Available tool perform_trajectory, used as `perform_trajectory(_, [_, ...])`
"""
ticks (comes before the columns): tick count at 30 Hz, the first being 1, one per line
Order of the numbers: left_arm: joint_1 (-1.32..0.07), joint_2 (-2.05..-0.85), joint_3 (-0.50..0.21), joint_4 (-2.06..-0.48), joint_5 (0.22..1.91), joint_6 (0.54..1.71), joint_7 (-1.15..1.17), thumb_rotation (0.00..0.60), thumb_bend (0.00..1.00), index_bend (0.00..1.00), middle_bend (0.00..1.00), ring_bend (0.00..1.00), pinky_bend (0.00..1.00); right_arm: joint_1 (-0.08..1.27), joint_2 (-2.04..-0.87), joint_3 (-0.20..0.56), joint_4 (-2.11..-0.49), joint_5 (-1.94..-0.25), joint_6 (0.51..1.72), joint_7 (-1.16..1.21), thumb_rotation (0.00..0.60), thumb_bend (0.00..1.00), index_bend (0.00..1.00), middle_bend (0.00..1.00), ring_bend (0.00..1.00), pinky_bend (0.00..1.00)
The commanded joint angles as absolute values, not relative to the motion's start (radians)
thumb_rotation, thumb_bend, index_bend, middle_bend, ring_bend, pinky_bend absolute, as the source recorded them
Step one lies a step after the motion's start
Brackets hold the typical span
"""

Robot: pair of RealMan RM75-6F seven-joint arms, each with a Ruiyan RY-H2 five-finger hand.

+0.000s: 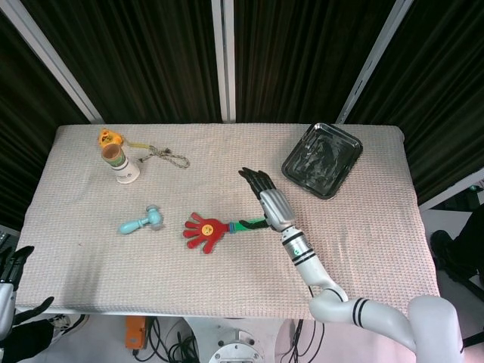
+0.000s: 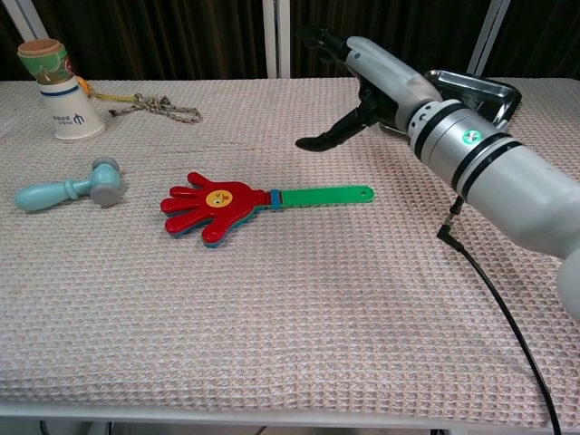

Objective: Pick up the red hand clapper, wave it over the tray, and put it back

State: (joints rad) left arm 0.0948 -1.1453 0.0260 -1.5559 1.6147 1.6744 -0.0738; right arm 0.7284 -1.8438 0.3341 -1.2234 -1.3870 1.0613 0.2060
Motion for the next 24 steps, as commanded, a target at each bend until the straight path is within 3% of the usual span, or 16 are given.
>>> perform_trajectory(1, [0.091, -1.147, 0.024, -1.562, 1.617, 1.672, -0.064, 0.600, 0.07, 0.10, 0.11, 0.00, 0.09, 0.639, -1.702, 0.284, -1.376, -1.443, 1.179, 0.101, 0.600, 0.08, 0.00, 0.00, 0.00, 0.00])
perform_trajectory(8, [0.076, -1.139, 0.017, -1.586, 1.610, 1.648, -0.004, 0.600, 0.07, 0.10, 0.11, 0.00, 0.09, 0.379, -1.380, 0.092, -1.625, -1.483, 1.392, -0.333, 0.600, 0.12, 0.00, 0.00, 0.00, 0.00])
perform_trajectory(12, [0.068, -1.123, 0.016, -1.598, 1.603, 1.630, 0.024, 0.600, 0.07, 0.10, 0.11, 0.00, 0.08, 0.255, -1.304, 0.016, -1.649, -1.461, 1.487, -0.364, 0.600, 0.12, 0.00, 0.00, 0.00, 0.00])
perform_trajectory(17, [0.064, -1.115, 0.014, -1.602, 1.602, 1.628, 0.025, 0.600, 0.07, 0.10, 0.11, 0.00, 0.08, 0.123, -1.281, -0.021, -1.592, -1.431, 1.599, -0.237, 0.600, 0.12, 0.00, 0.00, 0.00, 0.00])
perform_trajectory(24, [0.058, -1.132, 0.016, -1.571, 1.612, 1.625, 0.027, 0.600, 0.07, 0.10, 0.11, 0.00, 0.08, 0.063, -1.265, -0.014, -1.532, -1.418, 1.630, -0.158, 0.600, 0.12, 0.00, 0.00, 0.00, 0.00])
